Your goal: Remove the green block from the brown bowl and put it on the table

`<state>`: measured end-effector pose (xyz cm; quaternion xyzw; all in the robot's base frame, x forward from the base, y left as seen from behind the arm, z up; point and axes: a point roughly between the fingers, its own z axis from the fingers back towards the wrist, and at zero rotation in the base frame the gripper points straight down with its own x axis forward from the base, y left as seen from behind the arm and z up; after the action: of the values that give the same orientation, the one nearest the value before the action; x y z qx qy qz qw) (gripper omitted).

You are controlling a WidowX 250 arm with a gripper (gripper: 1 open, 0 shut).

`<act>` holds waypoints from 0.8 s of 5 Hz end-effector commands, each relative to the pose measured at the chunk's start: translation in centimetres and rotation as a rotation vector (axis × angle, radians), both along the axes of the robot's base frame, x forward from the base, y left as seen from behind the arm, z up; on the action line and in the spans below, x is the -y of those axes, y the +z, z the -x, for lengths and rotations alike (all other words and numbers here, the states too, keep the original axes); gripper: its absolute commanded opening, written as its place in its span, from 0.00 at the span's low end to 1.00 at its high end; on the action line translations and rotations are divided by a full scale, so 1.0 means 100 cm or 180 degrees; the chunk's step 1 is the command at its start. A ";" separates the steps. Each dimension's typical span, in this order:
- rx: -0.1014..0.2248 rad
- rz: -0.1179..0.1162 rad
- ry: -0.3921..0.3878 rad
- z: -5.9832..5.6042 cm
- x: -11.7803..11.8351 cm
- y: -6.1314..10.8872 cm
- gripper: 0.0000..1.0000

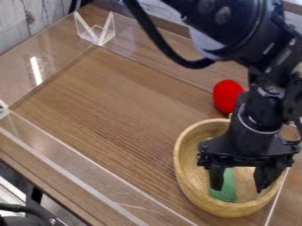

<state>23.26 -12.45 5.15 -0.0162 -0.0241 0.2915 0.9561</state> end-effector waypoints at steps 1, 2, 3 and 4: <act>0.0054 0.0042 0.0024 -0.008 -0.012 0.000 1.00; 0.0065 0.0059 0.0120 -0.011 -0.023 -0.001 1.00; 0.0078 0.0053 0.0221 -0.012 -0.028 -0.002 1.00; 0.0099 0.0019 0.0305 -0.013 -0.031 -0.001 1.00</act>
<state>24.01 -9.46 4.08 -0.0117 -0.0235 0.3340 0.9422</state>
